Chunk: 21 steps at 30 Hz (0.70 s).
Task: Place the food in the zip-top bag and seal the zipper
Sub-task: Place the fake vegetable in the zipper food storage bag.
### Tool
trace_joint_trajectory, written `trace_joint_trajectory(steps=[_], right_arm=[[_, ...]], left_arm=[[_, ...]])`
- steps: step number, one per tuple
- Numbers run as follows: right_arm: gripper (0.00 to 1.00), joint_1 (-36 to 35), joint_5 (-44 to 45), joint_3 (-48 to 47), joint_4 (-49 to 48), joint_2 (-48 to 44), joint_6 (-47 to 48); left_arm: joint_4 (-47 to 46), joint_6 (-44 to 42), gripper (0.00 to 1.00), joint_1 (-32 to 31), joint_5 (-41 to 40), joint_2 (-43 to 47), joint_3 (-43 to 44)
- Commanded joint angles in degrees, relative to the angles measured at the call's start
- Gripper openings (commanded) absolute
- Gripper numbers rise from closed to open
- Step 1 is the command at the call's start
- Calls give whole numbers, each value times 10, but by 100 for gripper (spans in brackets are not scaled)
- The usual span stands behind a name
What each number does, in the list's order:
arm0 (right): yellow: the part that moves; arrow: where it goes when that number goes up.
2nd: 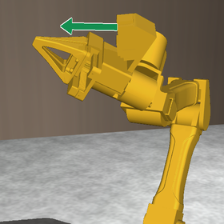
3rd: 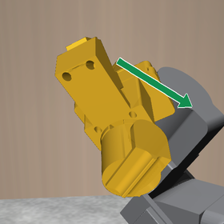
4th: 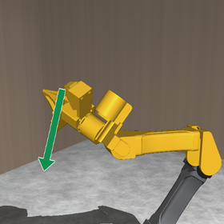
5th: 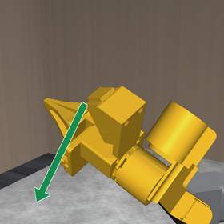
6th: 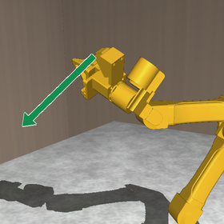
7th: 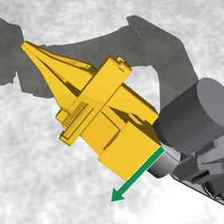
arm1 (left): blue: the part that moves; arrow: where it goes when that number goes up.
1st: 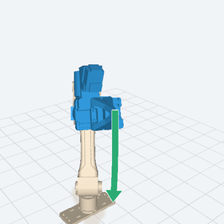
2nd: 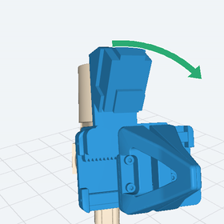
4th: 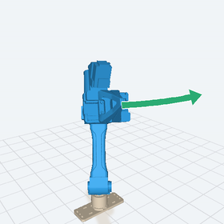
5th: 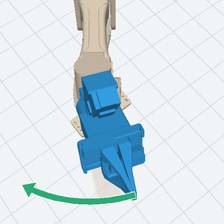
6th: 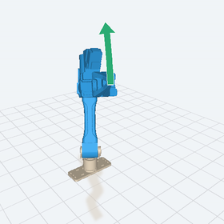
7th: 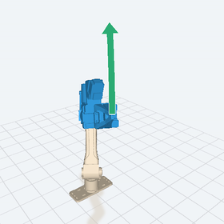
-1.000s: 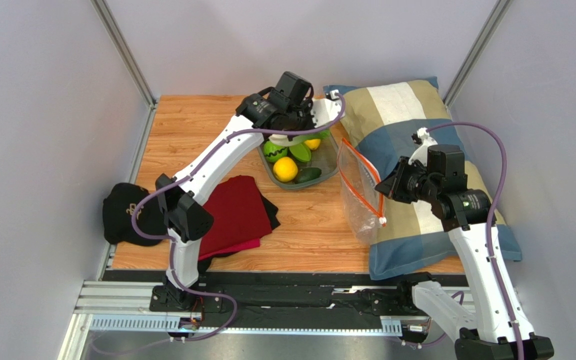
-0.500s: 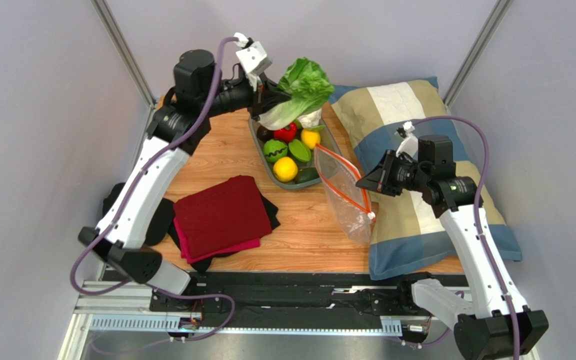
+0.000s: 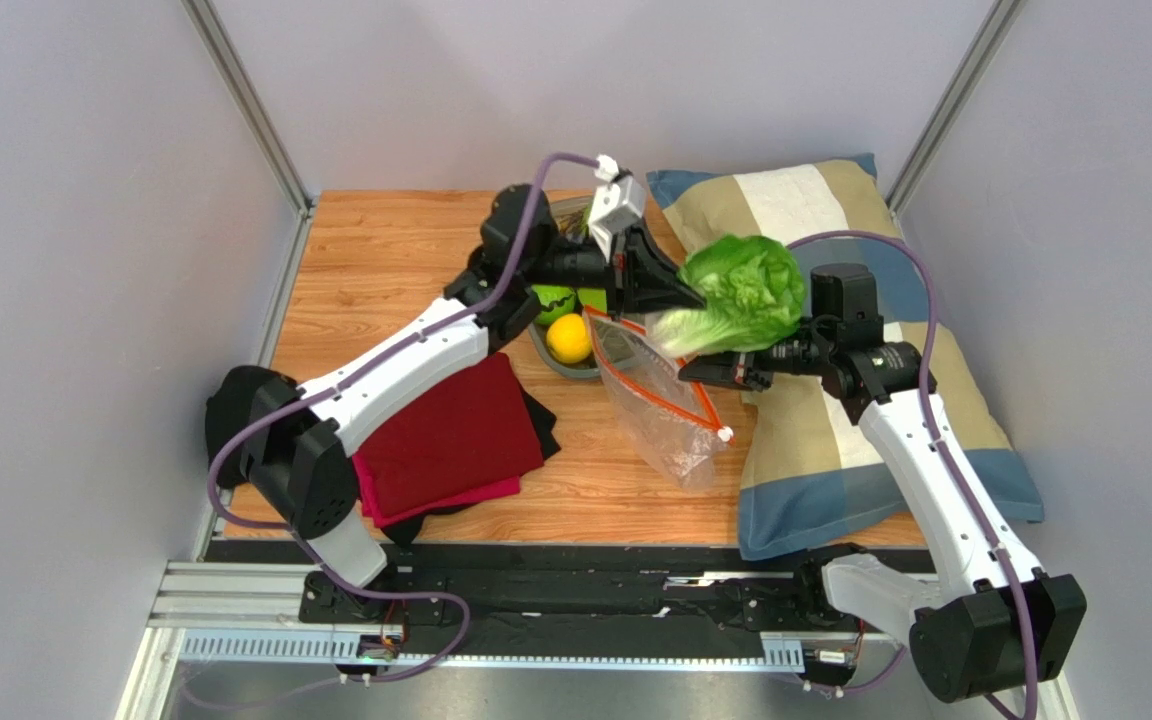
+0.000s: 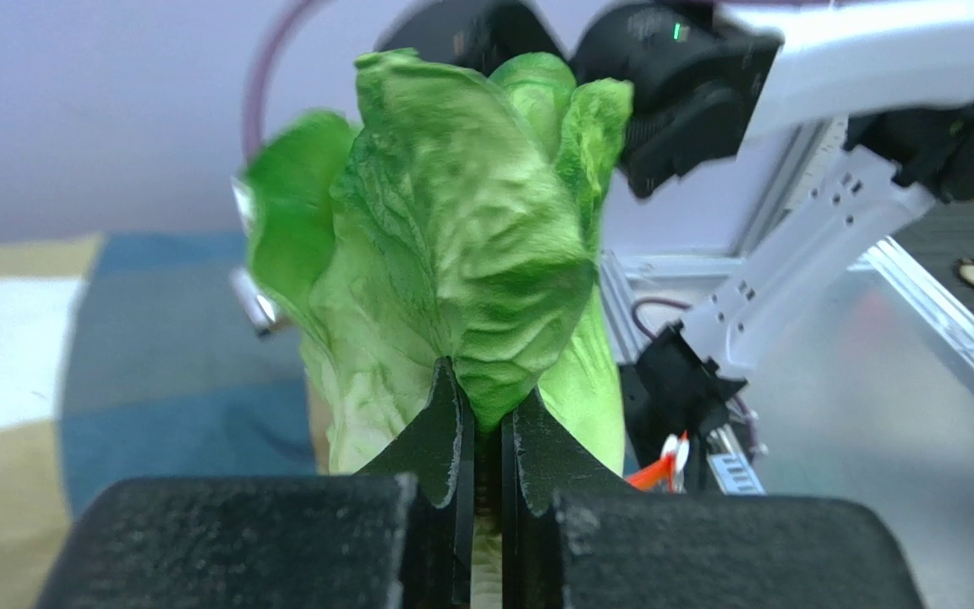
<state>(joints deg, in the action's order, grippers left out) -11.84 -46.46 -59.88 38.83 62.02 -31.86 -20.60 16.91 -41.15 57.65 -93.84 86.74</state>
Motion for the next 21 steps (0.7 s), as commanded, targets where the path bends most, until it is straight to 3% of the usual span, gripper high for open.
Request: trace_joint_trajectory(steps=[1, 6, 12, 18, 21], right_arm=[[0, 0, -86, 10, -62, -7, -15], [0, 22, -115, 14, -63, -2, -15], [0, 42, -146, 34, -91, 20, -40], [0, 48, -178, 37, -123, 17, -58], [0, 46, -197, 50, -144, 11, -73]], left_arm=[[-163, 33, 0, -8, 58, 19, -68], [-161, 23, 0, -3, 114, 73, -146], [-87, -24, 0, -3, 129, 137, -200], [113, -168, 0, 5, 130, 141, -179], [123, -198, 0, 12, 122, 128, -170]])
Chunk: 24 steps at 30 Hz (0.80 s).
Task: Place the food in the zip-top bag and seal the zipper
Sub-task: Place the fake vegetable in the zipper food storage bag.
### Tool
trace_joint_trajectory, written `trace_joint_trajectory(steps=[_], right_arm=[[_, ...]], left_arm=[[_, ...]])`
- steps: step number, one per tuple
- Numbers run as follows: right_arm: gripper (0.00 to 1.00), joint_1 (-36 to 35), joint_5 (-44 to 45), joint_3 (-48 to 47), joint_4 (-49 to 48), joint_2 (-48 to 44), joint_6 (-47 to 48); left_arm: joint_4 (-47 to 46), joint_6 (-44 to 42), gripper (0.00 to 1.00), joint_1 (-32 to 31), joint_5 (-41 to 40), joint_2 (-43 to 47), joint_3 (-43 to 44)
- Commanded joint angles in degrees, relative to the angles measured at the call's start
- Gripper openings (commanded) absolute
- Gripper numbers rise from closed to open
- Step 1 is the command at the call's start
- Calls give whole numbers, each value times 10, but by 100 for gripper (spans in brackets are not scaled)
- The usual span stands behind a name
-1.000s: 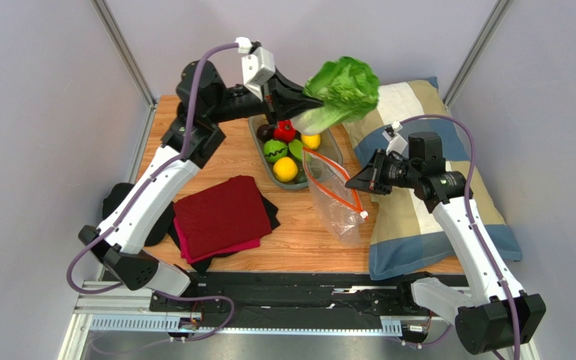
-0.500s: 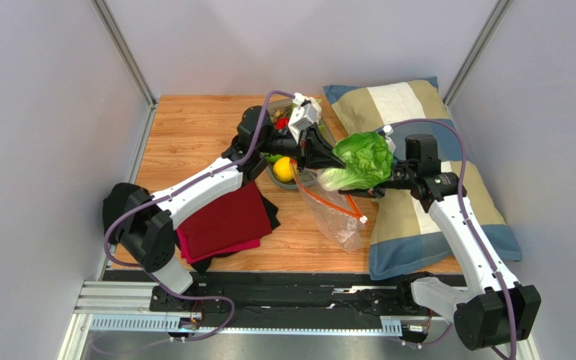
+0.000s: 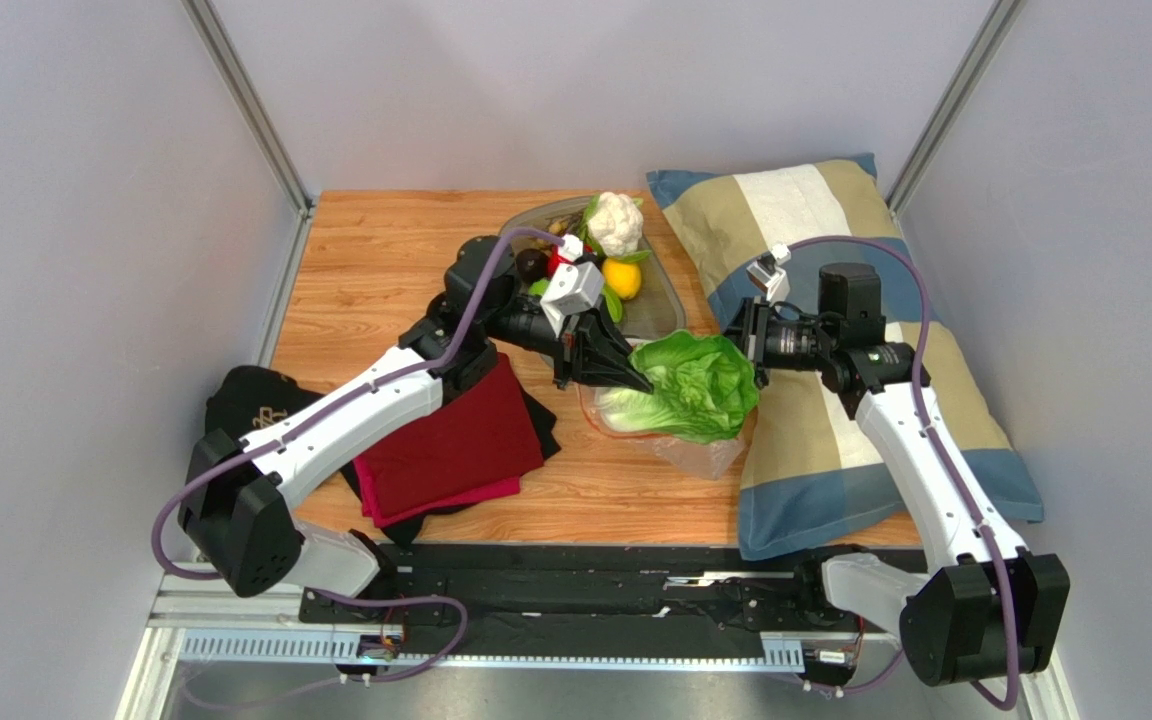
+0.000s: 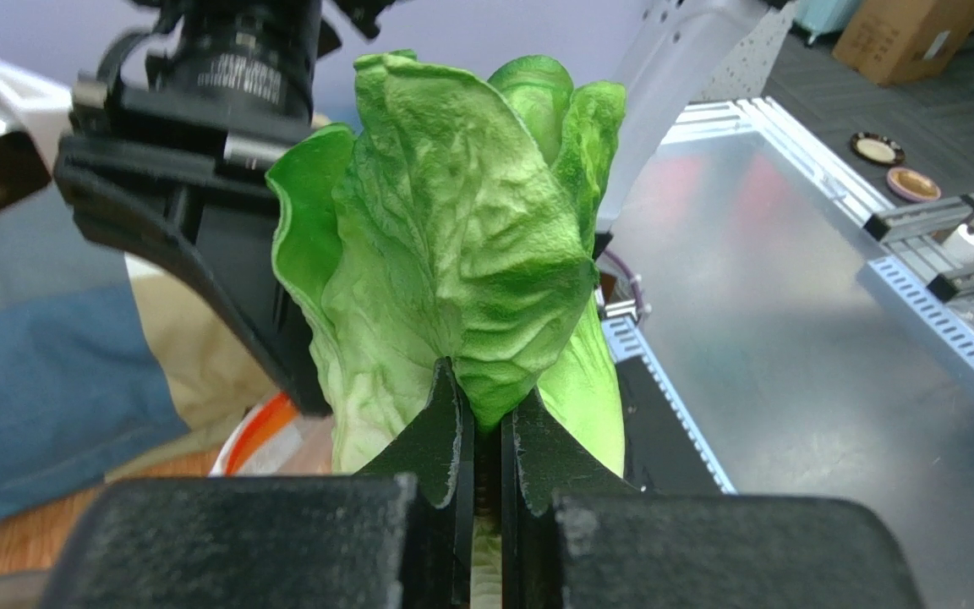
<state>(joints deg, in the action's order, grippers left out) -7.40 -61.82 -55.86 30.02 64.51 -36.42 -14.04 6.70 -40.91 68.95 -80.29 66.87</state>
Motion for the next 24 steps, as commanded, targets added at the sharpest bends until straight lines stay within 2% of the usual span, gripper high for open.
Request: trace_joint_trajectory(steps=[1, 7, 12, 15, 20, 24], right_arm=[[0, 2, -51, 16, -66, -16, -36], [0, -16, -66, 44, -101, -11, -72], [0, -15, -76, 30, -103, -4, -80], [0, -10, -82, 29, -117, 1, -109], [0, -7, -98, 59, -167, 17, -160], [0, -1, -112, 94, -188, 28, -202]], left_arm=[[62, -106, 0, 9, 8, -13, 34], [25, -134, 0, -2, 58, -73, 92], [70, -177, 0, -10, 97, -67, 111], [100, -184, 0, -9, 92, -40, 107], [77, -161, 0, -8, 42, -24, 69], [-3, -80, 0, -8, 7, -43, 75]])
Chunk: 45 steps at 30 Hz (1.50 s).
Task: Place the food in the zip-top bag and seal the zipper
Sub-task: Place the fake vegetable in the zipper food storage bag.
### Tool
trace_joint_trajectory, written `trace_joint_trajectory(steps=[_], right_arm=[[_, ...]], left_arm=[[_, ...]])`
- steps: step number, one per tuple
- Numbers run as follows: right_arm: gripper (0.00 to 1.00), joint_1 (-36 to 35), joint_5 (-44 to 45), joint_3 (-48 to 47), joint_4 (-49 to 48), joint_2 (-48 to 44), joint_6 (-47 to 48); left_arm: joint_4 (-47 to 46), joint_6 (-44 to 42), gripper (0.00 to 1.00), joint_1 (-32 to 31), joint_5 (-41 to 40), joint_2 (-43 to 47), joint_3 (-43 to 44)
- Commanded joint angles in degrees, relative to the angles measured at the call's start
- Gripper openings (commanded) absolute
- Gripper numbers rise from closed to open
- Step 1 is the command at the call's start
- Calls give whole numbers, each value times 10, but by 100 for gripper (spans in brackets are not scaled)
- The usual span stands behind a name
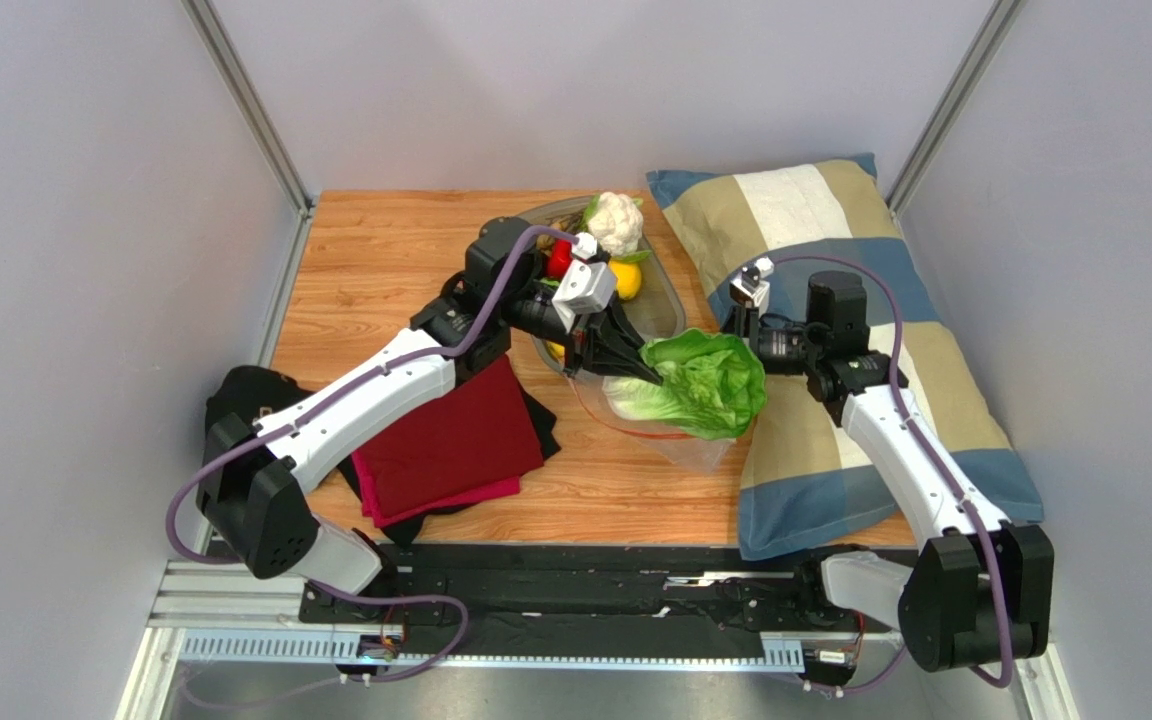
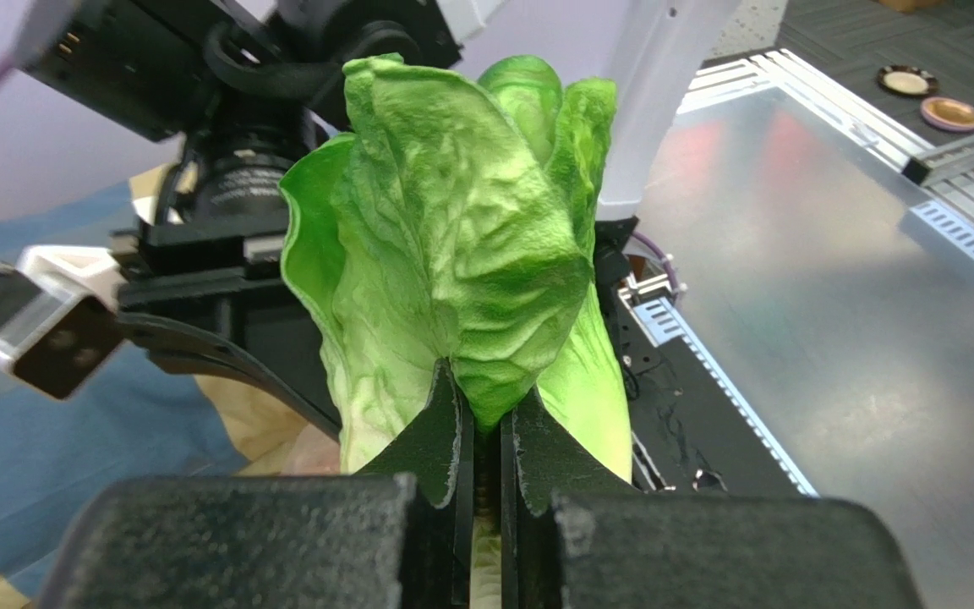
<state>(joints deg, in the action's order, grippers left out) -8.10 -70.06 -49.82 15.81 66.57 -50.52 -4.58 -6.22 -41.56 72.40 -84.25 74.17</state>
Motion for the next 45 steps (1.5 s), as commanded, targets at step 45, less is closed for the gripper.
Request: trace_joint_trajectory(steps=[45], right_arm=[[0, -6, -11, -171, 294, 257, 385]], left_arm=[[-167, 249, 0, 37, -184, 110, -26]])
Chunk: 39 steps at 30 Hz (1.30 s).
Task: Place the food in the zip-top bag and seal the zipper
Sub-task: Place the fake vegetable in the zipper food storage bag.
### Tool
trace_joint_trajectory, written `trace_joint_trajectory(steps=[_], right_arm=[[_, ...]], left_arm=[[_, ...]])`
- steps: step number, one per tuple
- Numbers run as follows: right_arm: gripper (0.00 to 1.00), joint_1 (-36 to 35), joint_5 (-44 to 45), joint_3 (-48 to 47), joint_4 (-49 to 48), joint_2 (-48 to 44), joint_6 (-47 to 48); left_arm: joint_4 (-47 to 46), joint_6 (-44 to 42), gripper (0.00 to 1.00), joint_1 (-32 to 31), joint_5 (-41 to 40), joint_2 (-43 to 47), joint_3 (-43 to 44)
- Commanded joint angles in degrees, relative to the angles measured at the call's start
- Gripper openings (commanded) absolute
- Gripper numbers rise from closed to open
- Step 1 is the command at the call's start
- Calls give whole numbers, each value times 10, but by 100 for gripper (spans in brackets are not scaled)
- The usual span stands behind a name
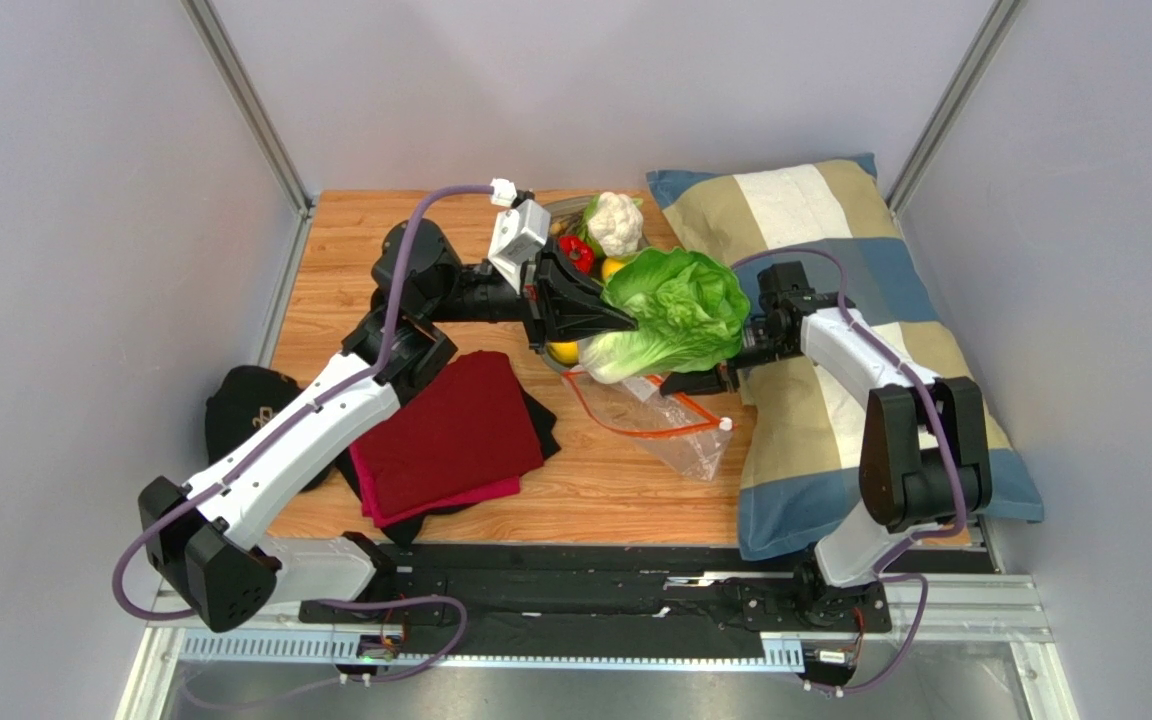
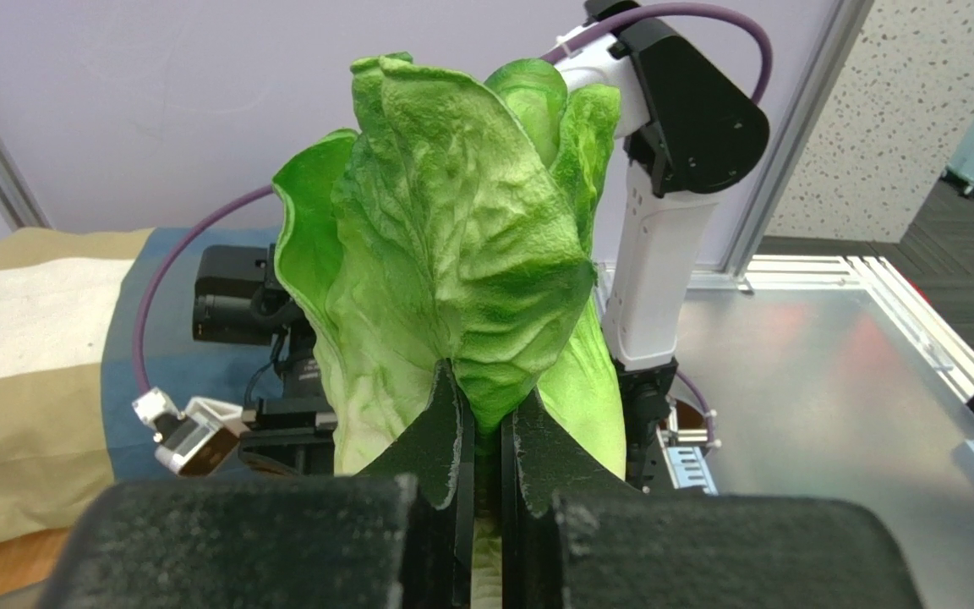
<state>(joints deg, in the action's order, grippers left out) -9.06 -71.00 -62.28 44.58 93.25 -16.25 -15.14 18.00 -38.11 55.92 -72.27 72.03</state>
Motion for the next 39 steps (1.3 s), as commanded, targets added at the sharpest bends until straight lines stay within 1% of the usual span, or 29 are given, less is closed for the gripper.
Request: trace_joint_trajectory(steps=[1, 2, 6, 7, 9, 11, 13, 15, 16, 18, 22, 24, 27, 28, 29, 30, 31, 32, 34, 35, 36, 37, 39], right_arm=[[0, 7, 2, -54, 5, -8, 42], [0, 13, 7, -76, 6, -7, 41], [0, 28, 24, -108, 6, 1, 40], [0, 29, 26, -109, 6, 2, 42], [0, 33, 29, -113, 9, 3, 49], [0, 39, 25, -117, 16, 11, 51], [0, 43, 23, -123, 22, 12, 57], [0, 46, 18, -126, 30, 14, 66], [0, 46, 18, -129, 33, 15, 68], [0, 51, 20, -130, 39, 15, 71], [0, 64, 25, -131, 37, 25, 66], [0, 71, 21, -134, 30, 32, 61], [0, 79, 24, -140, 17, 39, 49], [0, 82, 18, -141, 15, 41, 43], [0, 82, 14, -142, 15, 43, 42], [0, 83, 11, -144, 14, 42, 43], [0, 83, 10, -143, 15, 40, 43], [0, 83, 10, -141, 15, 37, 48], [0, 83, 9, -135, 17, 32, 53], [0, 83, 8, -133, 17, 31, 56], [0, 83, 8, -132, 20, 30, 59], [0, 83, 8, -130, 24, 31, 62], [0, 83, 9, -131, 30, 33, 72]], left_arm=[[-71, 4, 0, 3, -20, -23, -4], [-95, 2, 0, 2, -26, -32, -2], [-156, -23, 0, -1, -61, -95, 19], [-167, -56, 0, -8, -71, -118, 25], [-190, -94, 0, -14, -82, -140, 26], [-225, -109, 0, -18, -69, -174, 26], [-232, -131, 0, -19, -63, -198, 20], [-256, -133, 0, -17, -56, -213, 7], [-264, -130, 0, -17, -38, -220, -6], [-266, -125, 0, -17, -22, -219, -21], [-263, -104, 0, -16, 36, -177, -74], [-229, -108, 0, -17, 69, -161, -83], [-160, -141, 0, -14, 103, -153, -91], [-89, -179, 0, -15, 105, -154, -81], [-43, -208, 0, -15, 103, -155, -71], [-3, -250, 0, -15, 97, -165, -49], [58, -263, 0, -11, 94, -171, -38], [81, -275, 0, -7, 90, -175, -29], [106, -278, 0, -1, 52, -187, -10], [107, -273, 2, 7, 40, -191, -4], [112, -269, 3, 8, 10, -198, 14], [137, -272, 3, 11, -4, -202, 25], [178, -305, 4, 14, -29, -210, 59]])
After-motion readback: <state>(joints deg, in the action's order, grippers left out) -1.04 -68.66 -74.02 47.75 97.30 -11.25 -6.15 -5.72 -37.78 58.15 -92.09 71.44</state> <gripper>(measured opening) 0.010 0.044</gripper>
